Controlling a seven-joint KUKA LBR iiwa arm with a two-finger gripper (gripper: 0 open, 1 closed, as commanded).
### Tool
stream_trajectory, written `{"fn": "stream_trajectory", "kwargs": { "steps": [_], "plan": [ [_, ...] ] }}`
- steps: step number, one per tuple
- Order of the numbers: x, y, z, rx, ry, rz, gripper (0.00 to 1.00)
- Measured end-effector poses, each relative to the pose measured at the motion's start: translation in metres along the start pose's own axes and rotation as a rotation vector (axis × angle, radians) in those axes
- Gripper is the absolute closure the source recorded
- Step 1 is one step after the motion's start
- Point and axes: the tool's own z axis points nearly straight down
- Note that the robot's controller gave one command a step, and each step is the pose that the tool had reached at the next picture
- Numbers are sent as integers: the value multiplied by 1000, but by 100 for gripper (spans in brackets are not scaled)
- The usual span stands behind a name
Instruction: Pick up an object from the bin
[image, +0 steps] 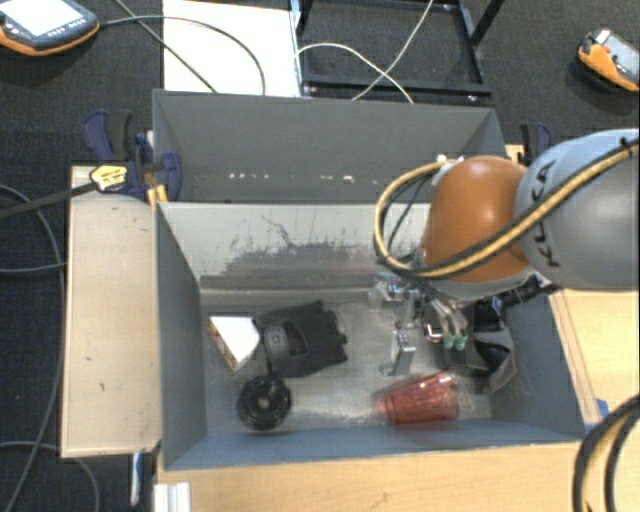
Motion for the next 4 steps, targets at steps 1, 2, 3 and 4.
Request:
{"fn": "stream_trajectory", "kwargs": {
  "steps": [1, 2, 3, 4],
  "plan": [
    [-2, 0, -5, 0, -8, 1, 0],
    [-16, 64, 42, -1, -4, -140, 0],
    [-16, 64, 65, -1, -9, -35, 100],
    [-16, 64, 65, -1, -9, -34, 100]
  ]
}}
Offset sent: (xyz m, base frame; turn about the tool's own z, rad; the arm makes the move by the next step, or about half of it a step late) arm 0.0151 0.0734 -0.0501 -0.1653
